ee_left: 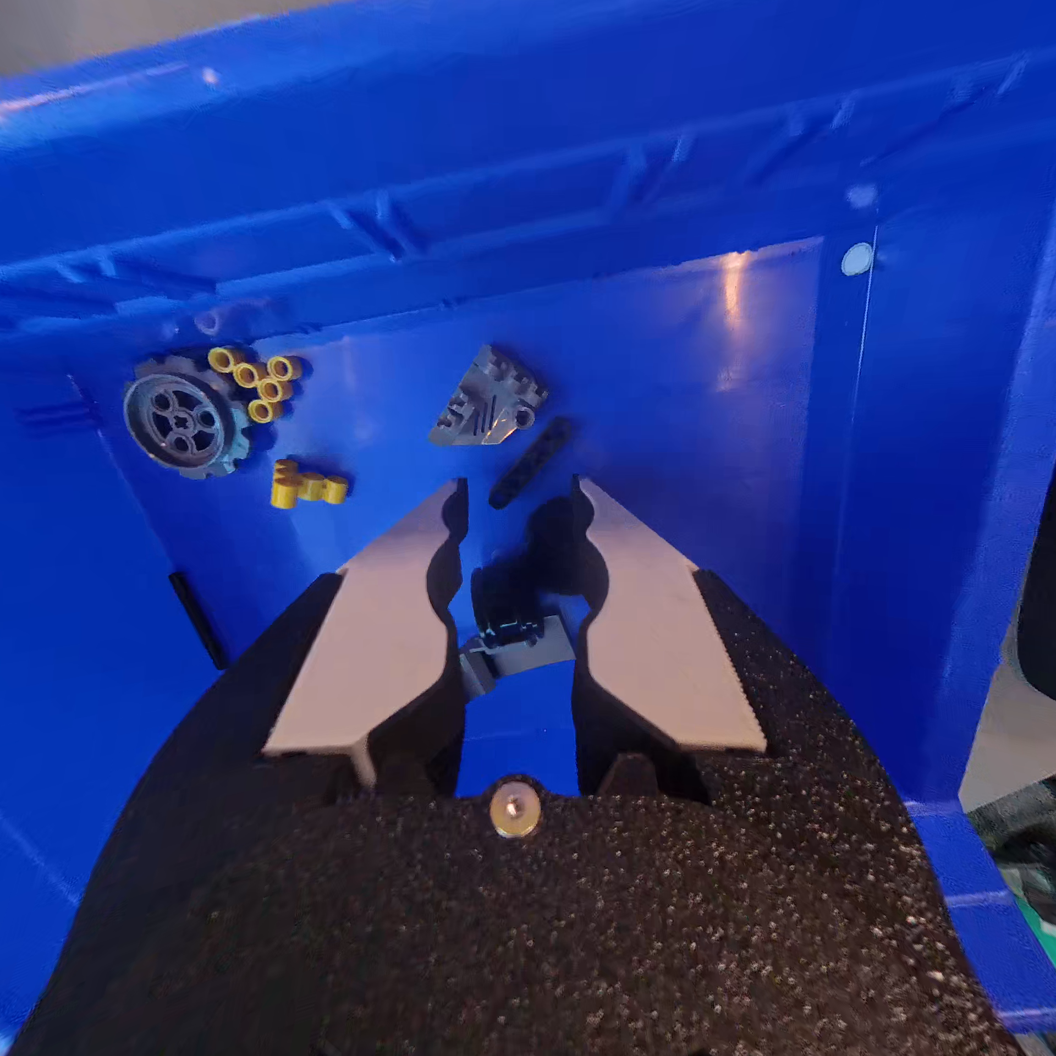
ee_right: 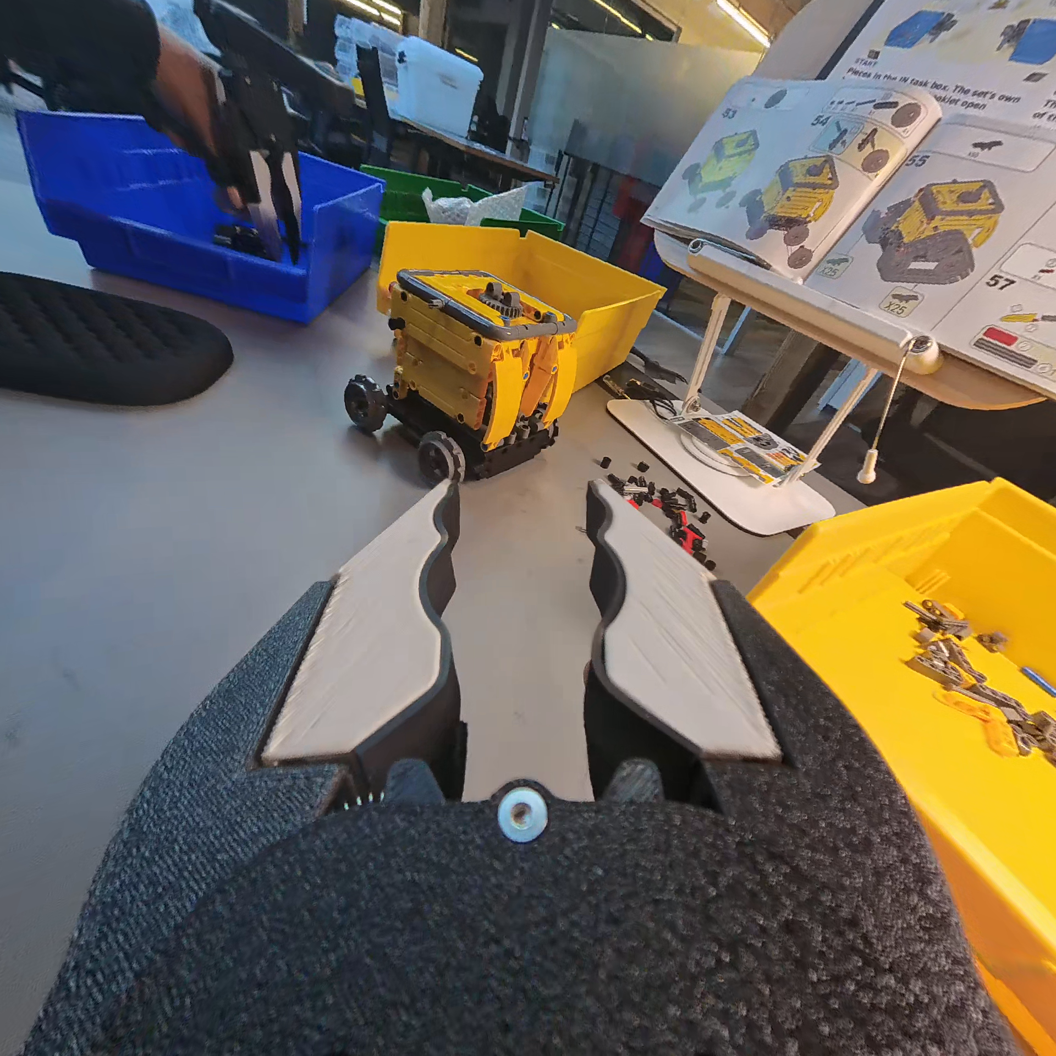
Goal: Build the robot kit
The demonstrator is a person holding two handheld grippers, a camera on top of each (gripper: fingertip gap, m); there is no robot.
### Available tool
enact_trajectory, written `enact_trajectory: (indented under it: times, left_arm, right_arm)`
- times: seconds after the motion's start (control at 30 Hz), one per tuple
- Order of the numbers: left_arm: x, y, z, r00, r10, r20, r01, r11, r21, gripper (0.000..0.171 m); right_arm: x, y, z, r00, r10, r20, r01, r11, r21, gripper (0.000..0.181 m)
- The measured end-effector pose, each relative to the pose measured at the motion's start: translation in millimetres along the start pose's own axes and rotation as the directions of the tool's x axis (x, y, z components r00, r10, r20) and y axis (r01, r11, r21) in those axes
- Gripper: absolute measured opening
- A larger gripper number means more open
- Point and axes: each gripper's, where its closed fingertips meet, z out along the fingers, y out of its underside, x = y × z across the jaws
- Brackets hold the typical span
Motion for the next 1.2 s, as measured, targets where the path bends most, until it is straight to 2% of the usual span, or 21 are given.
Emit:
enact_trajectory:
  times: [0.1,0.2,0.27,0.37,0.43,0.53,0.63,0.73,0.83,0.9,1.0,1.2]
  left_arm:
    - [-2,2,7,1.000,0.019,0.000,-0.019,0.999,-0.035,0.027]
    - [-1,4,7,0.999,0.045,-0.004,-0.046,0.997,-0.056,0.008]
    - [2,8,4,0.997,0.078,0.010,-0.077,0.994,-0.076,0.005]
    - [2,8,-15,0.990,0.116,0.081,-0.110,0.992,-0.068,0.005]
    - [8,-3,-42,0.980,0.128,0.150,-0.129,0.992,-0.006,0.005]
    - [38,-30,-88,0.962,0.160,0.223,-0.187,0.977,0.107,0.005]
    - [108,-70,-106,0.952,0.254,0.172,-0.290,0.928,0.234,0.005]
    - [194,-102,-85,0.909,0.411,0.071,-0.413,0.863,0.291,0.005]
    - [275,-126,-41,0.842,0.534,-0.076,-0.480,0.806,0.345,0.006]
    - [314,-137,-10,0.792,0.596,-0.131,-0.528,0.777,0.344,0.006]
    - [350,-157,19,0.749,0.642,-0.163,-0.556,0.744,0.371,0.005]
    - [375,-180,40,0.715,0.685,-0.137,-0.597,0.701,0.390,0.005]
  right_arm:
    - [3,-1,-2,1.000,-0.004,-0.014,0.004,1.000,-0.001,0.044]
    - [4,1,-1,1.000,0.003,-0.019,-0.003,1.000,-0.004,0.044]
    - [4,3,0,1.000,0.002,-0.020,-0.002,1.000,-0.010,0.044]
    - [6,5,-1,0.999,-0.016,-0.033,0.015,1.000,-0.019,0.044]
    - [9,6,-2,0.999,-0.015,-0.045,0.014,1.000,-0.017,0.044]
    - [17,7,-3,0.998,0.005,-0.065,-0.005,1.000,-0.009,0.044]
    - [24,5,-1,0.994,0.053,-0.091,-0.052,0.998,0.019,0.044]
    - [29,2,-1,0.989,0.090,-0.121,-0.086,0.995,0.041,0.048]
    - [32,3,-2,0.985,0.098,-0.145,-0.093,0.995,0.039,0.050]
    - [33,4,-4,0.983,0.087,-0.160,-0.083,0.996,0.036,0.050]
    - [35,6,-6,0.982,0.071,-0.177,-0.068,0.997,0.024,0.050]
    - [36,12,-5,0.979,0.089,-0.181,-0.088,0.996,0.016,0.050]
